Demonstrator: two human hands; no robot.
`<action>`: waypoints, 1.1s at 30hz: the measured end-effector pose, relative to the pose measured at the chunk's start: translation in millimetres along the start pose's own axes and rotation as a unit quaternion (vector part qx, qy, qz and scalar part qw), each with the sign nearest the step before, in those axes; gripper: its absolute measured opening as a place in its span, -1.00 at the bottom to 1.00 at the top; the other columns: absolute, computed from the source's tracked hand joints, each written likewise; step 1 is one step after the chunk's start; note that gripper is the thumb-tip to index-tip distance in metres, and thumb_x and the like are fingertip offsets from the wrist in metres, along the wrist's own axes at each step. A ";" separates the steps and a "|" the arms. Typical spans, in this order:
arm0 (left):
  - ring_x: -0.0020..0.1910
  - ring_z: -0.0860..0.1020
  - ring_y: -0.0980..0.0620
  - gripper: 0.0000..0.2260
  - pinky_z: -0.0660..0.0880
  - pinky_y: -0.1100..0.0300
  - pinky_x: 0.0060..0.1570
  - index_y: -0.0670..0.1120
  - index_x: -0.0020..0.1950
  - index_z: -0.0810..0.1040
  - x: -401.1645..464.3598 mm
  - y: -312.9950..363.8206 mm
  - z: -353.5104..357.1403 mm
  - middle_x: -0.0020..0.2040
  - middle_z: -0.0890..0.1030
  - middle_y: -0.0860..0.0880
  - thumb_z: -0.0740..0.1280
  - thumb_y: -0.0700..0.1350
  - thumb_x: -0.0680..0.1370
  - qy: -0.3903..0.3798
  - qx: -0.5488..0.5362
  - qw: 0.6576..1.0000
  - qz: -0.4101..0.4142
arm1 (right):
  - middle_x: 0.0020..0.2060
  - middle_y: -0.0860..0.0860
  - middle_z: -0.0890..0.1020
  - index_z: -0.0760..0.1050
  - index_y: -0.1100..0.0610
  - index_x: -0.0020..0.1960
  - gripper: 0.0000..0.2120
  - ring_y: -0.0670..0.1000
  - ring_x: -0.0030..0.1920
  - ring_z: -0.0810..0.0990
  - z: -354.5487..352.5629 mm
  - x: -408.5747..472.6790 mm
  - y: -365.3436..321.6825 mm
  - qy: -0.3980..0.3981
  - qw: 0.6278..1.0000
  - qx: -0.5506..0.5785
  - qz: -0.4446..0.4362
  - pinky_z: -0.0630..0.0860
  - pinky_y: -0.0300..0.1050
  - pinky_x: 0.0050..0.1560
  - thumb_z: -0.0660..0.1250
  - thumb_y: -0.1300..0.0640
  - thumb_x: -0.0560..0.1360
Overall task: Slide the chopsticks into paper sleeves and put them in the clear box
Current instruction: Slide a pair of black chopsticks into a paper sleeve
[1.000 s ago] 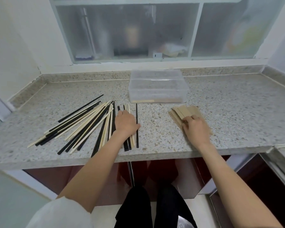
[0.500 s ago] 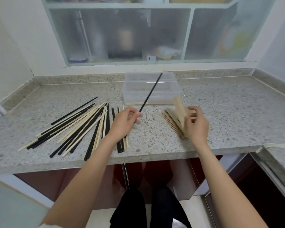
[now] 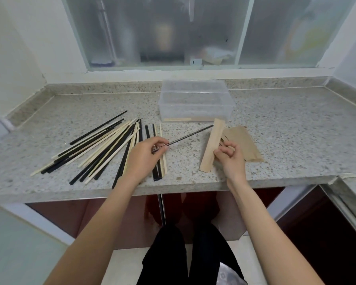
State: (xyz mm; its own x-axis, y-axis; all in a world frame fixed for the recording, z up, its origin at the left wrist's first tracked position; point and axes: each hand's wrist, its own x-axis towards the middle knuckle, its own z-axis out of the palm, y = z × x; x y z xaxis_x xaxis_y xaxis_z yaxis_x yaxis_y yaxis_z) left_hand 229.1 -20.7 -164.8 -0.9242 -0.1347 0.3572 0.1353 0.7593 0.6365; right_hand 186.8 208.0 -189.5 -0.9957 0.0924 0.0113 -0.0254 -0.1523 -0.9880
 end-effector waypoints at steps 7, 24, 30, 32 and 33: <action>-0.17 0.50 0.34 -0.89 0.33 0.54 -0.27 0.07 0.02 0.61 -1.7 -9.0 -9.2 -0.15 0.60 0.17 0.35 -0.03 0.52 0.049 -0.043 0.996 -0.060 | -0.19 -0.05 0.61 0.53 0.03 -0.12 -0.89 -0.11 -0.16 0.56 10.9 5.3 -16.2 -0.023 0.993 -0.071 -0.087 0.46 -0.33 -0.13 0.35 0.23 0.51; -0.23 0.47 0.29 -0.87 0.30 0.50 -0.31 0.05 0.05 0.60 2.7 -21.8 -18.3 -0.12 0.60 0.12 0.32 -0.03 0.54 0.079 -0.019 0.992 -0.097 | -0.12 -0.10 0.57 0.59 0.06 -0.06 -0.94 -0.10 -0.16 0.54 4.4 36.7 -1.8 -0.273 0.732 -0.513 -0.354 0.58 -0.08 -0.11 0.39 0.18 0.48; -0.29 0.46 0.26 -0.87 0.29 0.35 -0.40 0.08 0.05 0.59 -1.0 -19.3 -10.3 -0.12 0.60 0.15 0.31 -0.01 0.54 0.068 0.037 0.994 -0.080 | 0.01 0.01 0.58 0.57 0.05 0.06 -0.83 -0.10 -0.20 0.52 4.6 37.7 -4.7 -0.143 0.812 -0.510 -0.245 0.52 -0.08 -0.09 0.22 0.11 0.57; -0.36 0.42 0.28 -0.87 0.24 0.34 -0.44 0.09 0.05 0.59 -0.5 -21.3 -8.5 -0.11 0.59 0.17 0.30 0.00 0.54 0.071 0.054 0.992 -0.087 | 0.08 0.06 0.55 0.50 0.03 0.20 -0.68 0.00 -0.03 0.53 22.9 30.1 -0.9 -0.158 0.791 -0.559 -0.192 0.50 -0.09 -0.01 0.18 -0.11 0.57; -0.37 0.41 0.29 -0.87 0.22 0.35 -0.45 0.08 0.05 0.59 -0.7 -22.4 -7.4 -0.11 0.59 0.17 0.30 0.00 0.54 0.070 0.060 0.992 -0.089 | 0.13 0.08 0.51 0.46 0.03 0.26 -0.57 0.05 0.08 0.49 33.2 25.6 2.3 -0.170 0.768 -0.592 -0.172 0.47 -0.06 0.07 0.16 -0.22 0.55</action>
State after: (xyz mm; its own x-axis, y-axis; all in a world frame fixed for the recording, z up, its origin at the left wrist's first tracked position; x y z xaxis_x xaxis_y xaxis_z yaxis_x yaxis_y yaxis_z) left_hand 229.4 -42.3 -174.3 -0.8696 -0.3544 0.3437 -0.0766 0.7847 0.6152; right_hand 158.3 177.3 -186.4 -0.9189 -0.3672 0.1441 -0.3943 0.8448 -0.3618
